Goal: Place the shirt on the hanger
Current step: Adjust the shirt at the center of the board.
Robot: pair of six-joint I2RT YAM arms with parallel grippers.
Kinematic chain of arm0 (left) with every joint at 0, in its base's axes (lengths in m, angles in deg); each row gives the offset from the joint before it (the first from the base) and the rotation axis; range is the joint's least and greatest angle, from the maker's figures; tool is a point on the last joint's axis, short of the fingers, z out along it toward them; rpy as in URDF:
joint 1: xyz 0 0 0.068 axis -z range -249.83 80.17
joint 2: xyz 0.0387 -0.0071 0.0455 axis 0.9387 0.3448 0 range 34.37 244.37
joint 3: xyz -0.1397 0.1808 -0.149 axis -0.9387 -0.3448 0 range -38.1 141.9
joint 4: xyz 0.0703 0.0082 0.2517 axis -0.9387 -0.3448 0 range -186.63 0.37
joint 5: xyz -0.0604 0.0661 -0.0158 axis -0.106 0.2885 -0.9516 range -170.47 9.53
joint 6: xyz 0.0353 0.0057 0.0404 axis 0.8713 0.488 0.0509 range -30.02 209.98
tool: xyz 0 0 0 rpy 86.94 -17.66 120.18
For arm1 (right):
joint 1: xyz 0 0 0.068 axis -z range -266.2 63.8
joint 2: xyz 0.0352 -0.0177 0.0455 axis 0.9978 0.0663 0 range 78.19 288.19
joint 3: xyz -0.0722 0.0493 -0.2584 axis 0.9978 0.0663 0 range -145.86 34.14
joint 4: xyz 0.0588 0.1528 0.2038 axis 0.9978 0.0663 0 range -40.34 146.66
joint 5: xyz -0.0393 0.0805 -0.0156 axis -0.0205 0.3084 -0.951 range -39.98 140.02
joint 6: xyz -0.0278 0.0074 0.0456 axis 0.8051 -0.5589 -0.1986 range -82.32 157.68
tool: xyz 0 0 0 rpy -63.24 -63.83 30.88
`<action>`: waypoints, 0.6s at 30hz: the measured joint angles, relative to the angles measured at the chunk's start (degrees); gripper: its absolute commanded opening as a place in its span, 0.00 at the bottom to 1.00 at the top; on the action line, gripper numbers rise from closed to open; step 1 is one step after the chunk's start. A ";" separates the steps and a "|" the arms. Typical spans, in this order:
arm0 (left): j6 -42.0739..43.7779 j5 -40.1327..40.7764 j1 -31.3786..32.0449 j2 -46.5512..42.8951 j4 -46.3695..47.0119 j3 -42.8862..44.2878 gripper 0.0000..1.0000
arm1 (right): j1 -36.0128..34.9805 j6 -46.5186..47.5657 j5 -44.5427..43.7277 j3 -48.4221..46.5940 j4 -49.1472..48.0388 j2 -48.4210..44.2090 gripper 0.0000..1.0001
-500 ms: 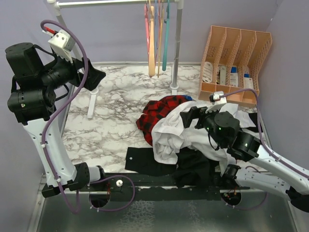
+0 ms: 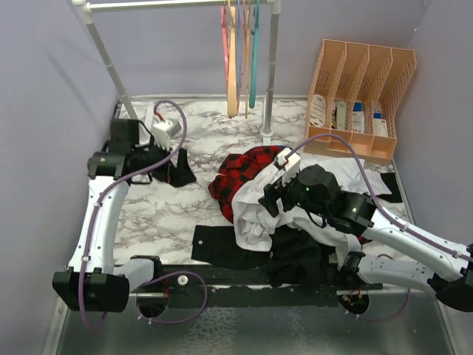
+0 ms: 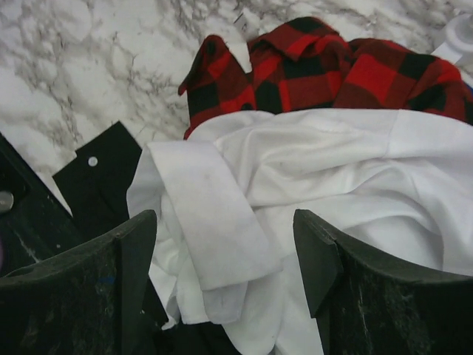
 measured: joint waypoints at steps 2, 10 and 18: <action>-0.48 2.40 2.73 -1.46 1.40 -9.94 0.93 | -0.20 1.07 2.16 0.92 1.88 0.24 0.71; -4.31 7.34 8.63 -7.50 7.50 -20.31 0.93 | -1.73 6.14 7.45 -4.70 3.67 10.47 0.60; -6.36 7.78 10.47 -9.07 11.19 -20.57 0.94 | -5.14 9.86 6.45 -7.91 5.95 16.94 0.53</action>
